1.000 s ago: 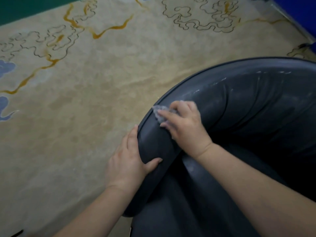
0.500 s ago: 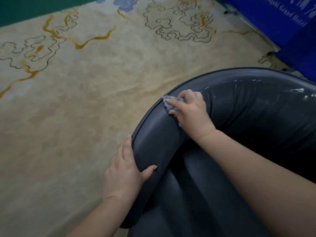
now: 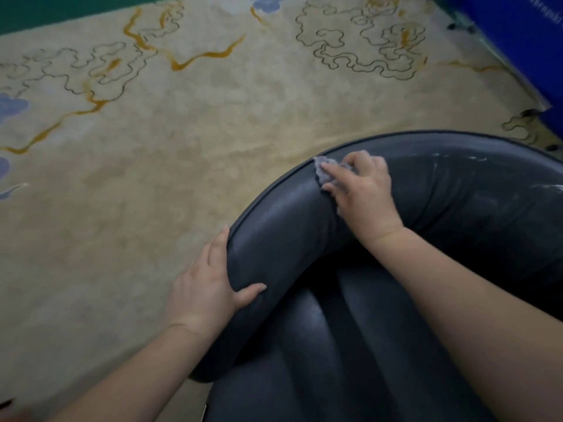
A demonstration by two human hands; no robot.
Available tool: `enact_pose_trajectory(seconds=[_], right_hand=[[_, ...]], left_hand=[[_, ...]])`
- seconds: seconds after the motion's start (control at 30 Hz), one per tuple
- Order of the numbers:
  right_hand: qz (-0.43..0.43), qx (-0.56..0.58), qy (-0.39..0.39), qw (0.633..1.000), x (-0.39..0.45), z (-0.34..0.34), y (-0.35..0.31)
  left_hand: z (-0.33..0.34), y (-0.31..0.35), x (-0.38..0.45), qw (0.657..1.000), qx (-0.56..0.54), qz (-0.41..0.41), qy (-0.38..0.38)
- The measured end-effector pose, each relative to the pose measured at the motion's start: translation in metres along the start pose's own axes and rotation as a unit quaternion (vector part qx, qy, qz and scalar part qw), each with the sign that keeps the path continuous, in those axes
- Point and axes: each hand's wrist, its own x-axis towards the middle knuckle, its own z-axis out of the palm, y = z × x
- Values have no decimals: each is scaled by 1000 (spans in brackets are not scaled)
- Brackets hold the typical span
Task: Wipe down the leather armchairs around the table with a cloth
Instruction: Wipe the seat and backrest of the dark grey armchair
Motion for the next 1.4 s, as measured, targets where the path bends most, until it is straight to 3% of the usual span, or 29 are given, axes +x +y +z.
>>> enact_pose_trajectory(seconds=[0.13, 0.3, 0.43, 0.53, 0.73, 0.9, 1.07, 1.13, 1.27, 1.4], right_hand=[[62, 32, 9, 997, -6, 3, -9], [-55, -7, -37, 998, -5, -5, 6], [67, -42, 27, 997, 3, -27, 57], [142, -23, 21, 989, -1, -22, 55], [159, -15, 1, 987, 2, -22, 51], [144, -13, 31, 989, 0, -18, 52], [107, -21, 37, 993, 0, -20, 57], [94, -29, 40, 994, 1, -22, 60], [55, -80, 32, 995, -2, -30, 72], [119, -124, 92, 981, -16, -59, 116]], left_hand=[[3, 0, -1, 1000, -3, -12, 12], [6, -1, -2, 1000, -3, -16, 19], [4, 1, -2, 1000, 0, -14, 18], [5, 4, -2, 1000, 8, -10, 17], [1, 17, 1, 996, 84, -4, 12], [-7, 86, 52, 985, 145, 73, 53], [0, 188, 120, 981, 129, 148, -10], [11, 216, 131, 979, 125, 159, 11], [23, 216, 131, 982, 103, 151, 55], [26, 211, 130, 979, 117, 156, 66]])
